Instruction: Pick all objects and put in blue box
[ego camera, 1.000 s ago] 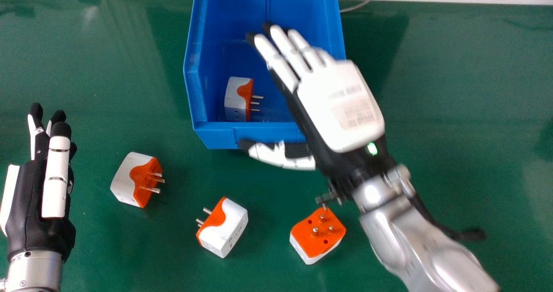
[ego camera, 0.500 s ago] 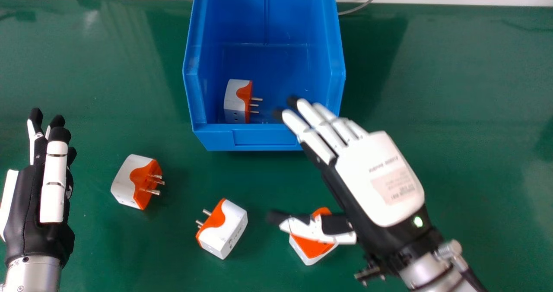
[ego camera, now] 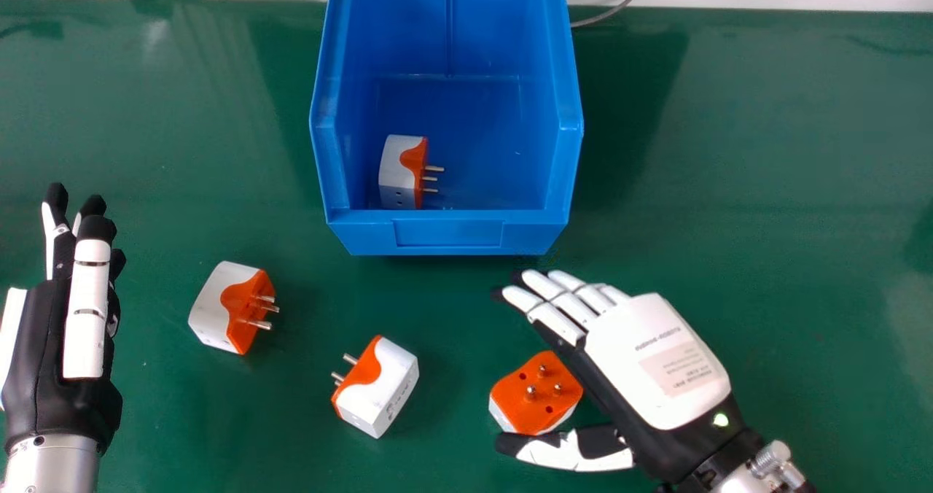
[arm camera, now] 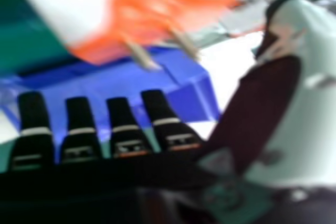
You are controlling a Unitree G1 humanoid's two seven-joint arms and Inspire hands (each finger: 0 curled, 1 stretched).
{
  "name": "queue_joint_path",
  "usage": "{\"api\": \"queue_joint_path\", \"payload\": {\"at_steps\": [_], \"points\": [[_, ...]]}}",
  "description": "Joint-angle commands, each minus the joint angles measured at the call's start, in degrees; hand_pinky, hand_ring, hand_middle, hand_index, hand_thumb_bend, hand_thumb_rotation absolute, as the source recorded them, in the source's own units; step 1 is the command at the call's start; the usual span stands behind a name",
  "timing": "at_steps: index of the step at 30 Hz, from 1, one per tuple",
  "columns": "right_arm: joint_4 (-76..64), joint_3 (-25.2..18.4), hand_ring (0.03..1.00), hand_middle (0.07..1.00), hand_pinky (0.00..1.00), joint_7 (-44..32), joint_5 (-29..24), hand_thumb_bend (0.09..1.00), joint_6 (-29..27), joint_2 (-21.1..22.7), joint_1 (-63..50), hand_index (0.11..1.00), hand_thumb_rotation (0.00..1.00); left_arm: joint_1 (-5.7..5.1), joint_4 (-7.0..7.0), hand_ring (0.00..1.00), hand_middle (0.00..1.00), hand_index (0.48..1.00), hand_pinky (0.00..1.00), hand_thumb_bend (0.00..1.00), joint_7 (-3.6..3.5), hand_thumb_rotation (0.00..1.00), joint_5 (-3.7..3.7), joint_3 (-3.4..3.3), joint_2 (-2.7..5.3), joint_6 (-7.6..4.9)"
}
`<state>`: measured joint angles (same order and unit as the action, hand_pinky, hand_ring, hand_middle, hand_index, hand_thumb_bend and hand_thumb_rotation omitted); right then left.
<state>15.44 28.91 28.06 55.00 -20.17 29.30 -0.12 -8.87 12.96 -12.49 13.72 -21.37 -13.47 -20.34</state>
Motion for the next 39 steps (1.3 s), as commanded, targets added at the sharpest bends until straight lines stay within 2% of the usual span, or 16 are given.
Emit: {"api": "queue_joint_path", "payload": {"at_steps": [1,5,9,13,18,20,24,26,28,29,30,32,33,34,36,39], "points": [[2.4,0.3,0.852,0.888,0.74,0.7,1.0,0.436,-0.6,0.2,2.4,0.856,0.58,-0.39,-1.65,1.0,1.0,0.996,1.0,0.44,-0.1,0.95,0.94,-0.67,-0.34,0.11],[8.9,1.4,0.844,0.882,0.73,2.1,2.1,0.438,-1.1,-0.9,6.1,0.852,0.59,0.01,-1.34,1.0,1.0,0.99,1.0,0.45,0.1,0.95,0.6,-0.75,-0.47,0.01],[14.2,2.9,0.853,0.891,0.73,1.9,2.8,0.425,-0.8,-1.7,9.9,0.851,0.63,0.27,-1.48,1.0,1.0,0.995,1.0,0.44,0.21,0.96,0.33,-0.74,-0.7,0.76],[17.9,4.3,0.866,0.901,0.76,1.1,3.3,0.42,-0.9,-1.9,13.0,0.864,0.62,0.59,-1.21,1.0,1.0,0.997,1.0,0.45,-0.09,0.96,0.2,-0.78,-0.86,0.38],[21.9,5.8,0.862,0.896,0.76,1.8,3.9,0.421,-1.3,-1.7,16.4,0.862,0.6,0.84,-1.07,1.0,1.0,0.994,1.0,0.42,-0.3,0.96,0.54,-0.87,-0.83,0.43],[23.3,6.5,0.855,0.893,0.74,2.2,4.4,0.421,-1.4,-1.5,17.7,0.854,0.6,0.78,-1.57,1.0,1.0,0.989,1.0,0.4,0.24,0.97,0.08,-0.77,-0.75,0.7],[25.2,7.5,0.839,0.874,0.72,3.5,4.6,0.395,-2.7,-1.0,19.4,0.833,0.6,0.86,-2.18,1.0,1.0,0.988,1.0,0.42,0.69,0.97,0.09,-0.62,-0.54,1.26],[26.4,8.0,0.792,0.814,0.68,4.4,4.6,0.4,-3.3,-1.0,20.1,0.779,0.5,0.96,-2.14,1.0,1.0,0.989,1.0,0.43,0.78,0.97,-0.14,-0.55,-0.65,1.34],[26.7,8.3,0.727,0.737,0.64,3.6,4.3,0.387,-3.6,-0.9,20.5,0.708,0.46,1.09,-2.09,1.0,1.0,0.993,1.0,0.44,0.7,0.96,-0.11,-0.52,-0.74,1.4],[27.3,8.3,0.675,0.689,0.6,3.9,3.9,0.37,-4.2,-1.0,20.6,0.669,0.47,1.15,-2.13,1.0,1.0,0.99,1.0,0.43,0.57,0.96,0.19,-0.54,-0.73,1.71],[27.7,8.3,0.525,0.545,0.48,3.7,3.4,0.427,-4.7,-1.1,20.7,0.568,0.32,1.27,-2.04,1.0,1.0,0.984,1.0,0.43,0.49,0.96,0.33,-0.59,-0.71,1.67],[28.6,8.1,0.407,0.435,0.38,4.1,2.4,0.474,-5.7,-1.5,20.7,0.499,0.2,1.28,-2.12,1.0,1.0,0.986,1.0,0.42,0.52,0.96,0.03,-0.53,-0.81,1.69],[28.6,7.9,0.382,0.413,0.36,3.4,1.5,0.48,-5.6,-1.7,20.4,0.49,0.18,1.34,-2.09,1.0,1.0,0.986,1.0,0.43,0.48,0.96,0.06,-0.56,-0.8,1.67],[28.6,7.8,0.337,0.375,0.31,3.2,1.0,0.485,-5.5,-1.8,20.2,0.482,0.17,1.33,-2.11,1.0,1.0,0.986,1.0,0.43,0.75,0.95,-0.53,-0.48,-0.97,1.66],[28.6,7.5,0.238,0.293,0.2,2.0,-0.9,0.488,-6.2,-2.1,19.7,0.473,0.16,1.34,-2.19,1.0,1.0,0.984,1.0,0.44,0.9,0.96,-0.71,-0.48,-0.94,1.53],[28.0,7.3,0.169,0.228,0.13,0.8,-2.9,0.485,-6.8,-2.3,19.2,0.47,0.16,1.56,-1.9,1.0,1.0,0.985,1.0,0.45,0.65,0.94,-0.3,-0.56,-1.06,1.95]]}}
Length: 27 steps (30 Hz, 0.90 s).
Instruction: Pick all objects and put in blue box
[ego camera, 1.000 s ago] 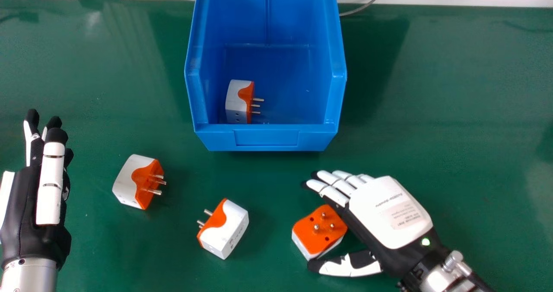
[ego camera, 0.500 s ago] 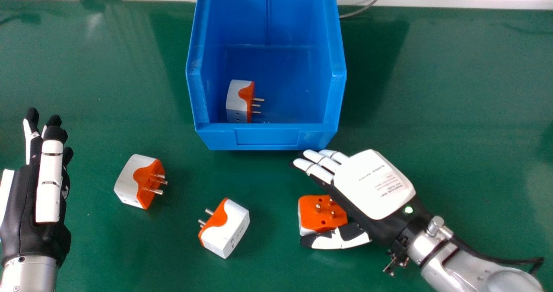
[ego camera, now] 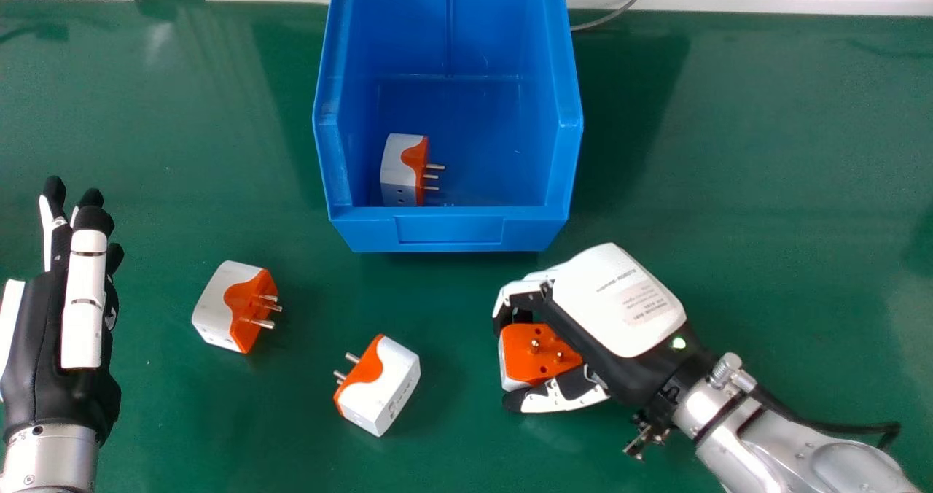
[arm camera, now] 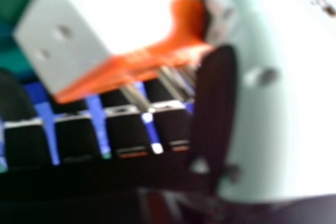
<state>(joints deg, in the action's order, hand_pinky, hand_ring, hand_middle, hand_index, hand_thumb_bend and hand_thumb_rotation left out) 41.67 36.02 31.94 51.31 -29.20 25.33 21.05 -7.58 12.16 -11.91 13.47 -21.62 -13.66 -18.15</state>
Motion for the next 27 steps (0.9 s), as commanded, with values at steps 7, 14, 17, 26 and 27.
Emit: {"api": "queue_joint_path", "payload": {"at_steps": [7,14,17,26,27], "points": [[-1.0,-1.6,0.163,0.226,0.13,-6.0,-2.6,0.482,1.7,1.4,-3.7,0.47,0.16,0.19,-1.86,1.0,1.0,0.98,1.0,0.45,0.13,0.94,-0.14,-0.15,-1.05,0.56],[-8.3,-3.8,0.167,0.236,0.13,-10.3,-5.0,0.481,3.1,1.7,-7.1,0.47,0.16,0.38,-1.71,1.0,1.0,0.98,1.0,0.43,0.02,0.93,-0.02,-0.19,-0.93,0.45],[-14.6,-5.4,0.162,0.231,0.12,-12.1,-6.5,0.481,3.0,2.1,-10.1,0.47,0.16,0.13,-2.19,1.0,1.0,0.99,1.0,0.44,0.35,0.93,-0.45,-0.03,-0.92,0.84],[-35.3,-9.8,0.134,0.198,0.1,-17.7,-9.1,0.483,3.6,0.7,-18.4,0.47,0.16,-0.14,-2.65,1.0,1.0,0.981,1.0,0.47,0.81,0.91,-0.5,0.09,-0.56,0.74],[-37.4,-10.2,0.13,0.192,0.1,-18.3,-9.4,0.483,3.7,0.3,-18.9,0.47,0.15,-0.21,-2.82,1.0,1.0,0.989,1.0,0.47,0.79,0.91,-0.49,0.15,-0.53,0.78]]}}
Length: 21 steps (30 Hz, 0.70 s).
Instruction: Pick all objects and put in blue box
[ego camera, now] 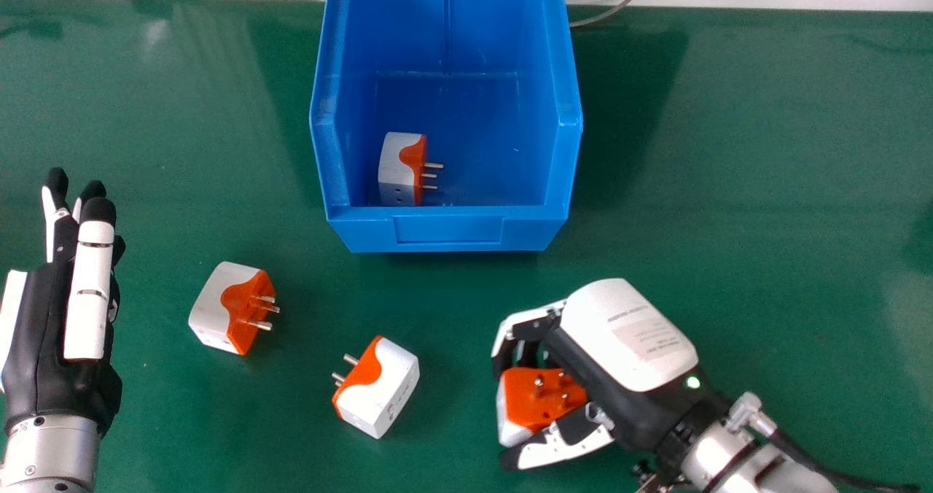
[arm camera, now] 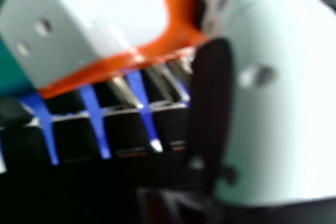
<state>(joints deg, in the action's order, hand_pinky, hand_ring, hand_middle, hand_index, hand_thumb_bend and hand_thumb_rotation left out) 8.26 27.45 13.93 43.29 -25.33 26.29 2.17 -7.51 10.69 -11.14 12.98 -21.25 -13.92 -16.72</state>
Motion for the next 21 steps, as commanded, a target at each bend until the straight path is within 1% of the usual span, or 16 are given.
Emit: {"api": "queue_joint_path", "payload": {"at_steps": [1,5,7,9,10,11,12,14,15,16,17,18,20,21], "points": [[-5.8,-1.9,0.127,0.188,0.1,-0.8,-1.7,0.483,-0.3,-1.0,-0.2,0.47,0.15,-0.37,-1.59,1.0,1.0,0.988,1.0,0.47,0.01,0.91,0.12,-0.19,-0.21,-0.44],[-9.8,-3.2,0.122,0.182,0.09,-2.5,-4.2,0.483,-1.5,-3.0,0.1,0.47,0.15,-0.34,-1.56,1.0,1.0,0.983,1.0,0.47,-0.1,0.91,0.15,-0.07,-0.25,-0.38],[-11.6,-3.8,0.12,0.181,0.09,-3.7,-4.9,0.483,-1.2,-4.1,0.5,0.47,0.15,-0.44,-1.83,1.0,1.0,0.985,1.0,0.47,0.24,0.92,-0.49,0.1,-0.45,-0.12],[-13.2,-4.5,0.12,0.181,0.08,-4.0,-4.8,0.482,-0.7,-5.6,1.4,0.47,0.16,-0.52,-1.94,1.0,1.0,0.985,1.0,0.47,0.65,0.94,-1.23,0.23,-0.59,-0.16],[-13.3,-4.9,0.119,0.181,0.08,-3.5,-4.7,0.483,-0.9,-6.6,2.2,0.47,0.16,-0.49,-2.05,1.0,1.0,0.983,1.0,0.47,0.86,0.94,-1.43,0.24,-0.57,-0.01],[-13.1,-5.2,0.117,0.18,0.08,-2.9,-4.7,0.484,-1.2,-7.5,3.3,0.47,0.15,-0.43,-2.13,1.0,1.0,0.984,1.0,0.48,0.79,0.94,-1.26,0.21,-0.54,0.31],[-12.8,-5.5,0.116,0.179,0.08,-2.7,-4.9,0.485,-1.3,-8.4,4.5,0.47,0.15,-0.33,-2.03,1.0,1.0,0.985,1.0,0.47,0.57,0.94,-0.95,0.12,-0.48,0.38],[-11.2,-6.1,0.113,0.177,0.08,-2.8,-5.3,0.483,-1.9,-9.8,7.6,0.47,0.16,-0.14,-1.61,1.0,1.0,0.985,1.0,0.46,0.31,0.93,-0.83,0.05,-0.41,-0.05],[-10.3,-6.4,0.113,0.177,0.08,-2.6,-5.0,0.483,-1.6,-10.6,9.3,0.47,0.16,0.03,-1.28,1.0,1.0,0.986,1.0,0.46,0.3,0.93,-0.85,0.0,-0.37,-0.34],[-9.5,-6.7,0.117,0.182,0.08,-2.2,-4.4,0.482,-0.9,-11.5,11.0,0.47,0.16,0.21,-1.08,1.0,1.0,0.986,1.0,0.45,0.28,0.93,-0.65,-0.07,-0.3,-0.21],[-8.9,-6.9,0.122,0.187,0.08,-1.9,-3.6,0.482,0.1,-12.4,12.6,0.47,0.16,0.27,-0.94,1.0,1.0,0.99,1.0,0.46,0.24,0.92,-0.62,-0.1,-0.29,-0.28],[-8.1,-7.1,0.127,0.193,0.08,-1.5,-2.9,0.482,1.5,-13.4,14.4,0.47,0.16,0.42,-0.71,1.0,1.0,0.991,1.0,0.46,0.16,0.92,-0.42,-0.18,-0.18,-0.49],[-5.5,-7.4,0.126,0.195,0.08,0.0,-1.6,0.483,3.2,-15.3,18.1,0.47,0.16,0.53,-0.53,1.0,1.0,0.987,1.0,0.47,0.17,0.91,-0.53,-0.15,-0.12,-0.78],[-3.9,-7.6,0.124,0.192,0.08,0.5,-1.4,0.483,3.9,-16.1,19.8,0.47,0.16,0.63,-0.34,1.0,1.0,0.982,1.0,0.47,0.38,0.91,-0.95,-0.09,-0.2,-0.91]]}}
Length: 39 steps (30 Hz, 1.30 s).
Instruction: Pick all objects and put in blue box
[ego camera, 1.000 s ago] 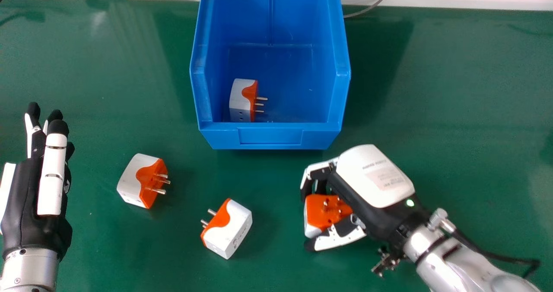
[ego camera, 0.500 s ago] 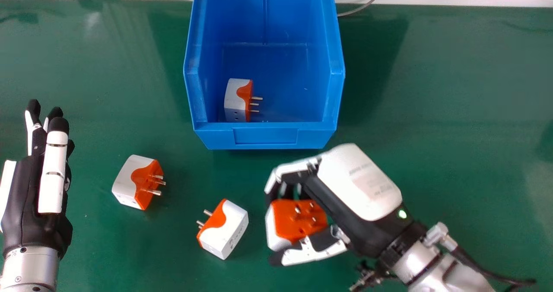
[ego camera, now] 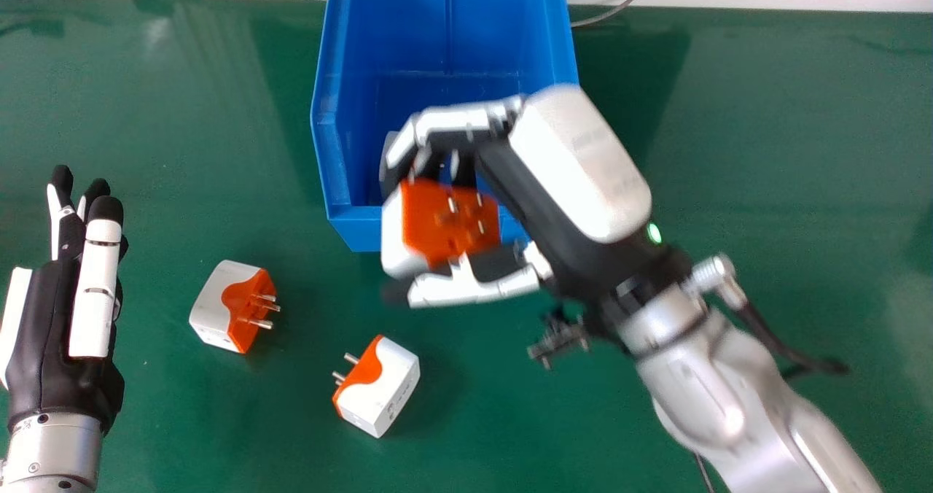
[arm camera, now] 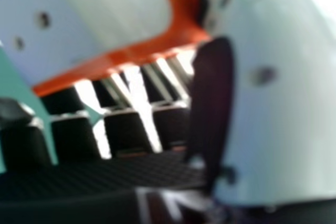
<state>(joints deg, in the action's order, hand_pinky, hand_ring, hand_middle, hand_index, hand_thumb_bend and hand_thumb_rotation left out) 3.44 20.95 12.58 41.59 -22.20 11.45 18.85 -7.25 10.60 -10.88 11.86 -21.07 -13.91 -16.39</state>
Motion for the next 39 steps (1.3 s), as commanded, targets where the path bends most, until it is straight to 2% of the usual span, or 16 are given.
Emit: {"api": "queue_joint_path", "payload": {"at_steps": [1,5,7,9,12,16,19,22,23,25,28,30,32,37,39], "points": [[2.8,-1.1,0.119,0.187,0.07,2.3,0.5,0.483,1.4,-1.8,4.9,0.47,0.16,0.44,-0.09,1.0,1.0,0.981,1.0,0.48,0.15,0.91,0.02,-0.24,-0.24,-1.4],[11.3,-1.0,0.111,0.179,0.07,5.0,2.0,0.483,3.6,-3.5,12.5,0.47,0.15,0.96,0.87,1.0,1.0,0.982,1.0,0.5,0.1,0.91,-0.02,-0.28,-0.38,-1.86],[16.4,-0.8,0.105,0.172,0.06,7.1,2.7,0.482,4.0,-4.2,16.6,0.47,0.15,1.03,1.0,1.0,1.0,0.983,1.0,0.49,-0.02,0.9,0.21,-0.31,-0.34,-1.86],[22.1,-0.4,0.106,0.174,0.06,9.7,3.3,0.482,4.0,-4.8,20.8,0.47,0.15,0.84,0.84,1.0,1.0,0.979,1.0,0.48,0.15,0.9,-0.07,-0.26,-0.35,-1.82],[31.1,0.4,0.111,0.179,0.07,13.4,4.4,0.482,4.5,-5.6,26.6,0.469,0.15,0.8,1.27,1.0,1.0,0.98,1.0,0.48,-0.19,0.91,-0.18,-0.23,-0.46,-2.71],[41.6,1.5,0.111,0.179,0.07,16.8,4.7,0.484,6.8,-7.4,32.4,0.469,0.15,0.49,0.72,1.0,1.0,0.981,1.0,0.48,0.19,0.94,-0.86,-0.04,-0.58,-2.54],[48.3,2.1,0.119,0.188,0.07,17.3,4.0,0.485,8.5,-9.0,36.1,0.469,0.15,0.51,0.4,1.0,1.0,0.979,1.0,0.49,0.29,0.92,-0.61,-0.09,-0.4,-2.08],[53.6,2.6,0.136,0.207,0.08,16.5,3.1,0.484,9.5,-10.3,38.9,0.47,0.15,0.44,0.26,1.0,1.0,0.979,1.0,0.49,0.43,0.92,-1.0,0.03,-0.56,-1.99],[55.1,2.9,0.141,0.213,0.09,16.1,2.8,0.485,9.5,-10.6,39.7,0.47,0.15,0.48,0.37,1.0,1.0,0.98,1.0,0.49,0.15,0.92,-0.67,-0.01,-0.55,-2.06],[57.6,3.4,0.202,0.291,0.13,14.9,2.4,0.485,9.9,-11.2,40.9,0.473,0.15,0.46,0.47,1.0,1.0,0.98,1.0,0.48,-0.23,0.91,-0.44,0.01,-0.53,-2.43],[60.7,4.0,0.309,0.417,0.21,13.2,2.1,0.486,11.6,-12.1,42.7,0.481,0.15,0.27,0.18,1.0,1.0,0.981,1.0,0.48,0.44,0.93,-1.5,0.16,-0.62,-2.39],[62.4,4.4,0.398,0.501,0.27,12.7,2.1,0.488,13.3,-12.7,43.5,0.487,0.14,0.07,-0.16,1.0,1.0,0.985,1.0,0.48,0.47,0.93,-1.37,0.19,-0.43,-2.29],[63.7,4.3,0.491,0.576,0.35,12.4,1.6,0.487,14.4,-13.3,44.1,0.49,0.14,0.06,-0.3,1.0,1.0,0.984,1.0,0.47,0.31,0.93,-0.85,0.12,-0.19,-2.22],[65.7,4.8,0.554,0.622,0.41,11.4,0.6,0.485,17.0,-14.2,45.5,0.493,0.14,0.17,-0.27,1.0,1.0,0.986,1.0,0.47,0.4,0.91,-0.68,0.21,0.0,-2.21],[66.1,4.8,0.566,0.634,0.42,11.4,0.2,0.486,17.6,-14.5,45.9,0.493,0.14,0.06,-0.13,1.0,1.0,0.988,1.0,0.48,0.39,0.91,-0.96,0.32,-0.11,-2.53]]}}
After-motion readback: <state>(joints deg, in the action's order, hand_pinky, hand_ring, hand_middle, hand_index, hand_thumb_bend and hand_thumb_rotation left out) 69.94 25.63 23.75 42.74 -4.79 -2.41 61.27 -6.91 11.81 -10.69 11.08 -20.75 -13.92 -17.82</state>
